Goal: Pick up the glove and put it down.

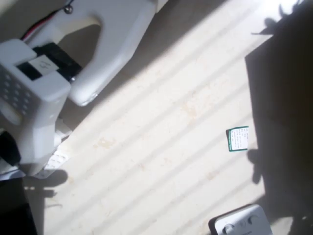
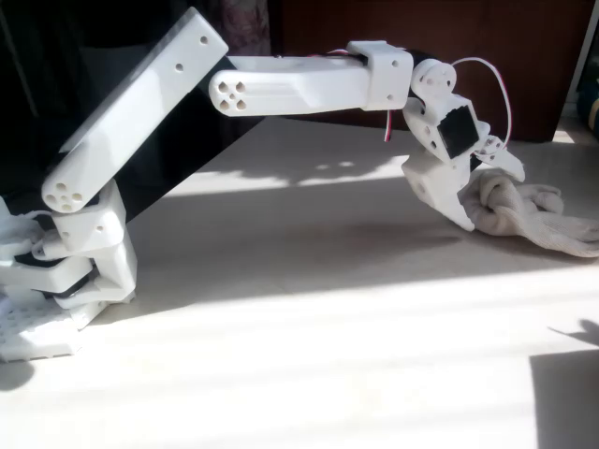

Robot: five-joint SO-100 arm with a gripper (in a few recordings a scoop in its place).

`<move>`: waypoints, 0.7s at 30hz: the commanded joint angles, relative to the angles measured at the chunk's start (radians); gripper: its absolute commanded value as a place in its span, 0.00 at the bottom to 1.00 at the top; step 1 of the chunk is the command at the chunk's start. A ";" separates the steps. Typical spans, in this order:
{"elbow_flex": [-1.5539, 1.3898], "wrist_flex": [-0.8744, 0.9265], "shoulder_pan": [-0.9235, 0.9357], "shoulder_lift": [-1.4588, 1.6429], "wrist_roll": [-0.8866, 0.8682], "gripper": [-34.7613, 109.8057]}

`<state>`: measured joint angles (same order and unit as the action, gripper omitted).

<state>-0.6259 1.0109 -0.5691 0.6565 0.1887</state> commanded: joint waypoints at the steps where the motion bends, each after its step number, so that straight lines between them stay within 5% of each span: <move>1: 0.084 -0.054 -0.003 -0.029 -0.011 0.47; 16: 0.112 -0.055 0.006 -0.048 -0.066 0.47; 21: 0.112 -0.055 0.008 -0.048 -0.066 0.34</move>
<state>-0.5599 0.9633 -0.5676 0.6013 0.1304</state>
